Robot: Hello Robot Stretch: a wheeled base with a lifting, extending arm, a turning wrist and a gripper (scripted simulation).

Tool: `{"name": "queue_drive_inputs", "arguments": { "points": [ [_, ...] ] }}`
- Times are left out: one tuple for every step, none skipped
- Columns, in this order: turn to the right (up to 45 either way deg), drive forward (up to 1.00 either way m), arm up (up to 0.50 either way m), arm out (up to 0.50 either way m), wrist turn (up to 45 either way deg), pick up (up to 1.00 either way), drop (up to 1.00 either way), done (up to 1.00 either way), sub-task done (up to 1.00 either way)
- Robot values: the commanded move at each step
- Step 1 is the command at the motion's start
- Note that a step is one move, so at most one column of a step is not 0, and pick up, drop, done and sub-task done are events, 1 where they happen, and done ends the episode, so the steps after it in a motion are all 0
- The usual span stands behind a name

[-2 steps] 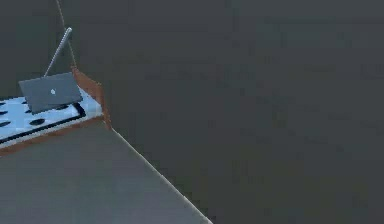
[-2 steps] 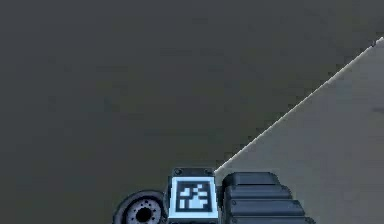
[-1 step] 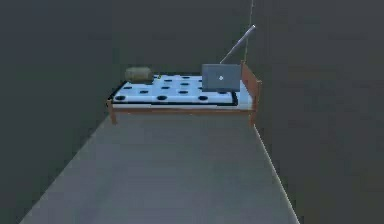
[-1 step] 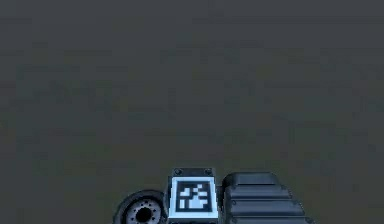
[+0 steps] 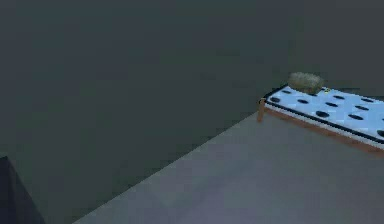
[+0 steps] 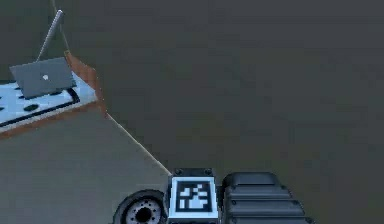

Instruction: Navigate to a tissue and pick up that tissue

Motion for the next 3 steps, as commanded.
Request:
{"name": "queue_drive_inputs", "arguments": {
  "points": [
    [-15.0,0.00,0.00,0.00,0.0,0.00,0.00,0.00,0.00],
    [0.0,0.40,0.00,0.00,0.0,0.00,0.00,0.00,0.00],
    [-45.0,0.00,0.00,0.00,0.0,0.00,0.00,0.00,0.00]
  ]
}}
